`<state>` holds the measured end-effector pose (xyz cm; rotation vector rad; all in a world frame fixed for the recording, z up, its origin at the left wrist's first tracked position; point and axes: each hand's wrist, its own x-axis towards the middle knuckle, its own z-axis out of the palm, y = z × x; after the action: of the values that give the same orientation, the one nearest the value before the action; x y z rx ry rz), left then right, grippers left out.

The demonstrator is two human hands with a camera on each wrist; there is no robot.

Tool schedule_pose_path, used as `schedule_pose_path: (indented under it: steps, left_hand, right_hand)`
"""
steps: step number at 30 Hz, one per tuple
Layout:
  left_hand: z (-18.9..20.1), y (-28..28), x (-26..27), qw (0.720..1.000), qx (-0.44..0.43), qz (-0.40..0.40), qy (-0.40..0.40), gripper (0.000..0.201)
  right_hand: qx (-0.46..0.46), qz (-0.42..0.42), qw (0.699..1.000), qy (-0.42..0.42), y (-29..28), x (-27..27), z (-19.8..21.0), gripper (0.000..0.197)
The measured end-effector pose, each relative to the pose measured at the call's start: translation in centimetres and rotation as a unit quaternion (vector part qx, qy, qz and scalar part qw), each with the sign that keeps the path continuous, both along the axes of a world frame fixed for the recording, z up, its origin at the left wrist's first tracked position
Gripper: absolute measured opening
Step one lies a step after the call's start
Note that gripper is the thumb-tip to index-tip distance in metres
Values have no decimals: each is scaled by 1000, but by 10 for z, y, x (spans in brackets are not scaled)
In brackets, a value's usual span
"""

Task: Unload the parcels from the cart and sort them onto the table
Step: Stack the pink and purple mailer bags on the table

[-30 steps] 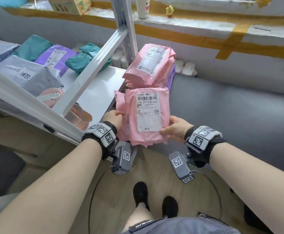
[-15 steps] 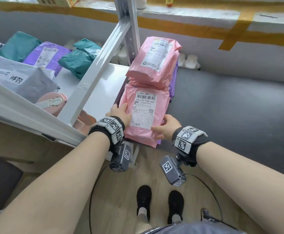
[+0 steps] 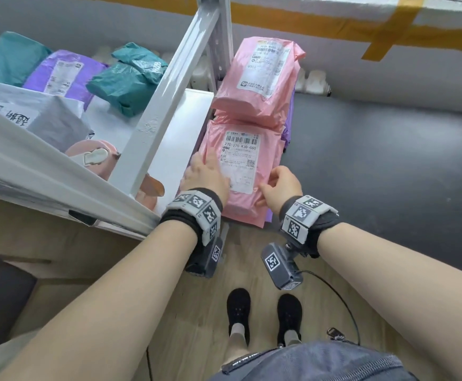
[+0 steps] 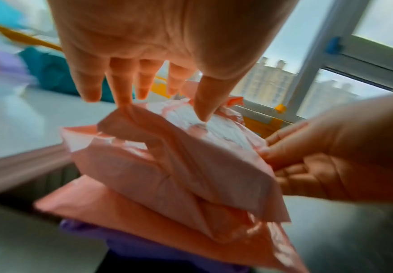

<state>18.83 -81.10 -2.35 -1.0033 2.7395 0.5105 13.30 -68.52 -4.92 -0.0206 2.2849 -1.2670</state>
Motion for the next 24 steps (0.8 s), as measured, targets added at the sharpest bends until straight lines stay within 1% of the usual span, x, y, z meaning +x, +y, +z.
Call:
schedule_pose_path:
  steps: [2, 3, 4, 5, 6, 7, 9, 10, 12, 15, 18, 21, 24]
  left_hand:
    - [0, 5, 4, 992, -76, -102, 5, 59]
    - [-2, 6, 5, 985, -97, -141, 7, 55]
    - [-6, 6, 5, 982, -101, -159, 5, 53]
    - [-8, 5, 4, 983, -89, -160, 2, 54]
    - [-12, 5, 3, 986, -68, -152, -3, 57]
    - [-14, 4, 2, 988, -49, -149, -9, 59]
    - [-18, 6, 0, 986, -39, -158, -24, 60]
    - [-19, 6, -1, 985, -38, -162, -36, 60]
    - [-22, 7, -3, 984, -27, -161, -69, 62]
    - [-23, 8, -6, 982, -17, -159, -97, 68]
    - [-21, 6, -8, 981, -18, -163, -102, 71]
    - [-17, 6, -7, 982, -9, -161, -96, 71]
    - [-13, 6, -3, 984, -14, -163, -65, 67]
  right_hand:
    - [17, -9, 1000, 15, 0, -1, -1, 15]
    - [35, -6, 999, 28, 2, -2, -1, 22]
    - [61, 7, 997, 50, 4, -2, 0, 35]
    - [88, 32, 992, 85, 6, -2, 0, 50]
    - [116, 70, 982, 129, 7, -1, 4, 62]
    - [146, 118, 967, 172, 8, 1, 6, 68]
    - [199, 222, 929, 221, 6, 2, 5, 68]
    - [219, 261, 915, 215, 5, 2, 2, 66]
    - [243, 298, 905, 182, 4, 2, -5, 65]
    - [243, 300, 909, 160, 1, 2, -13, 67]
    - [228, 289, 918, 147, -1, 1, -13, 67]
    - [216, 279, 924, 146, 2, 1, -6, 67]
    - [203, 266, 929, 155, 6, 3, 5, 66]
